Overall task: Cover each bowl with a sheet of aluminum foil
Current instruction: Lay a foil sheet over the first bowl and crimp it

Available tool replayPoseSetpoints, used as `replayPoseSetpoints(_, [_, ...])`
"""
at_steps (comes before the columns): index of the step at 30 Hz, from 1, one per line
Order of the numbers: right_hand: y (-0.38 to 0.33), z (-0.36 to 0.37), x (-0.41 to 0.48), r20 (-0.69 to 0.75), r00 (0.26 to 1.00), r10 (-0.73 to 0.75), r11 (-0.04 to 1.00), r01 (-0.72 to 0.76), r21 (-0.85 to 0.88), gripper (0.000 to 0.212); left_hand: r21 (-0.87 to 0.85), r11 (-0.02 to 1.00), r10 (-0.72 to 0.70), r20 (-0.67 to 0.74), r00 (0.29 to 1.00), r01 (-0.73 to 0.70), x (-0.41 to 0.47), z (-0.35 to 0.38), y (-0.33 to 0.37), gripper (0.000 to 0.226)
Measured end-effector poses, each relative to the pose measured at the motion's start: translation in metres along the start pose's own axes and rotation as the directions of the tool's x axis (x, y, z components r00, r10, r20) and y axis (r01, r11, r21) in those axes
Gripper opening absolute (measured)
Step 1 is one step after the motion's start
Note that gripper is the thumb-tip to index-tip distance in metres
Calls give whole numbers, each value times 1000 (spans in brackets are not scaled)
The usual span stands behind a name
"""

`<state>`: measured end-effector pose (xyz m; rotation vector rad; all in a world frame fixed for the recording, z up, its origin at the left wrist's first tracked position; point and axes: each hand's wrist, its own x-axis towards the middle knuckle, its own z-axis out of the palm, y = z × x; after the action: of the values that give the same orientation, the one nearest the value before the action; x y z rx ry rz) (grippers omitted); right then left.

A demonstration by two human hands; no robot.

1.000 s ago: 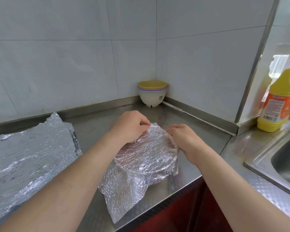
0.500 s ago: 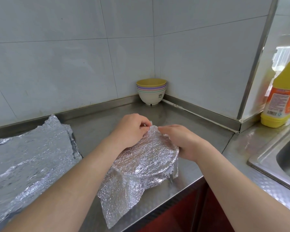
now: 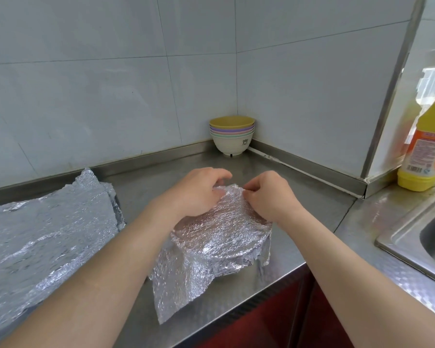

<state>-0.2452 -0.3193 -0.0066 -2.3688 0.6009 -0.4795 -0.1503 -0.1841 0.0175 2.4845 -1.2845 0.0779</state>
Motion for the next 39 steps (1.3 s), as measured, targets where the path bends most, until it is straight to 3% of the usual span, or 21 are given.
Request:
replayPoseSetpoints(6, [7, -13, -10, -127, 991, 48, 978, -72, -193, 12, 114, 989, -99, 36, 994, 94, -50, -23, -3, 44])
replayPoseSetpoints(9, [9, -15, -12, -142, 989, 41, 962, -78, -262, 18, 32, 994, -107, 86, 990, 105, -72, -13, 7, 61])
replayPoseSetpoints(13, [5, -14, -10, -149, 987, 54, 961, -92, -260, 13, -34, 995, -91, 104, 990, 95, -88, 5, 18, 84])
replayPoseSetpoints(17, [4, -14, -9, -140, 987, 76, 973, -104, -206, 7, 60, 997, -51, 59, 997, 47, -88, 19, 10, 82])
replayPoseSetpoints(21, [8, -15, -15, -117, 988, 99, 989, -110, -97, 15, -8, 999, 32, 60, 998, -32, -88, 15, -7, 90])
replayPoseSetpoints(24, [22, -18, -19, -72, 991, 112, 990, -105, 93, 27, -31, 999, 19, 48, 999, -17, -84, 5, -14, 82])
replayPoseSetpoints(26, [35, -20, -18, -65, 995, 75, 971, -58, 234, 20, -31, 1000, 0, -88, 996, -3, -84, 0, -6, 62])
replayPoseSetpoints(27, [42, -23, -18, -64, 997, 48, 962, -29, 271, 27, -38, 999, 20, -185, 983, -27, -83, 1, 5, 48])
replayPoseSetpoints(29, [51, -28, -17, 3, 1000, -13, 958, 12, 286, 51, -5, 996, 81, -292, 953, -86, -85, 9, 37, 34])
replayPoseSetpoints(32, [54, -27, -11, 141, 985, -98, 957, 54, 286, 66, 166, 984, 111, -257, 960, -70, -82, 37, 78, 57])
replayPoseSetpoints(36, [49, -16, 7, 232, 957, -175, 963, 117, 243, 66, 291, 955, 156, -351, 923, -51, -77, 53, 86, 32])
replayPoseSetpoints(39, [51, -5, 17, 178, 953, -246, 962, 218, 166, 52, 286, 952, 215, -371, 903, -109, -79, 53, 73, 15])
